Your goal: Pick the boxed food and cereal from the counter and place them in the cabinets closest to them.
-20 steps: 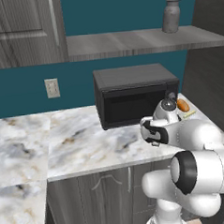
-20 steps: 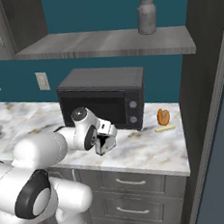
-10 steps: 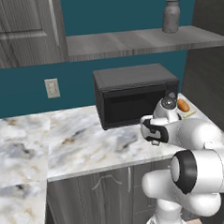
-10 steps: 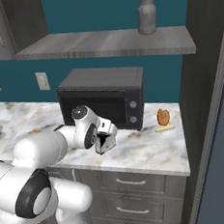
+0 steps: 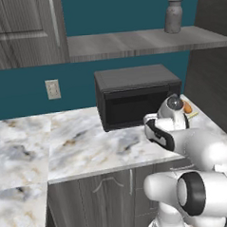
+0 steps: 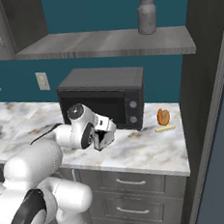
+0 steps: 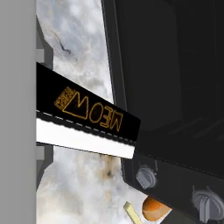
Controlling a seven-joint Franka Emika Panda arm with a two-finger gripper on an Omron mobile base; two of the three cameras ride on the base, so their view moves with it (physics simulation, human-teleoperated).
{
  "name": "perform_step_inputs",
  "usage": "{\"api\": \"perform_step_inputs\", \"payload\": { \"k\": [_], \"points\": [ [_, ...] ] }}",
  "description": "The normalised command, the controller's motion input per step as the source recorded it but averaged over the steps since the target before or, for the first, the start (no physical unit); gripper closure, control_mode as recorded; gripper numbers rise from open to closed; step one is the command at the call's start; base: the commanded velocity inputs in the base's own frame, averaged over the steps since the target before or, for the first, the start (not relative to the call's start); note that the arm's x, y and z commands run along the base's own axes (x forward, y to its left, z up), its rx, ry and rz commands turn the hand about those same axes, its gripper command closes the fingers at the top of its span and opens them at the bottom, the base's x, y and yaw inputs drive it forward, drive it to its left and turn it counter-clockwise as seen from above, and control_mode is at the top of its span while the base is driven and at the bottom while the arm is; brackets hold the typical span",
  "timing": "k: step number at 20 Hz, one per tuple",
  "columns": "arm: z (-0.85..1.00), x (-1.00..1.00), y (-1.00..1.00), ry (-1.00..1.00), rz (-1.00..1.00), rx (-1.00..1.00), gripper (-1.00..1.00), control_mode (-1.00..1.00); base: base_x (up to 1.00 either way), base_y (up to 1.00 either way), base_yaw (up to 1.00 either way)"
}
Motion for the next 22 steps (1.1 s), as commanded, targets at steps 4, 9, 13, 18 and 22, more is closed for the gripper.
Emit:
{"api": "perform_step_inputs", "payload": {
  "k": [4,9,13,18,22],
  "points": [
    [0.56,-0.29,0.0,-0.05,0.0,0.0,1.0,-1.0,0.0,0.0,0.0],
    [0.6,-0.24,0.0,0.0,0.0,0.0,1.0,-1.0,0.0,0.0,0.0],
    [0.63,-0.23,0.03,0.05,0.0,-0.01,1.0,-1.0,0.0,0.0,0.0],
    [0.64,-0.32,0.04,0.07,0.0,-0.02,1.0,-1.0,0.0,0.0,0.0],
    [0.56,-0.53,0.0,0.01,0.0,0.0,1.0,-1.0,0.0,0.0,0.0]
  ]
}}
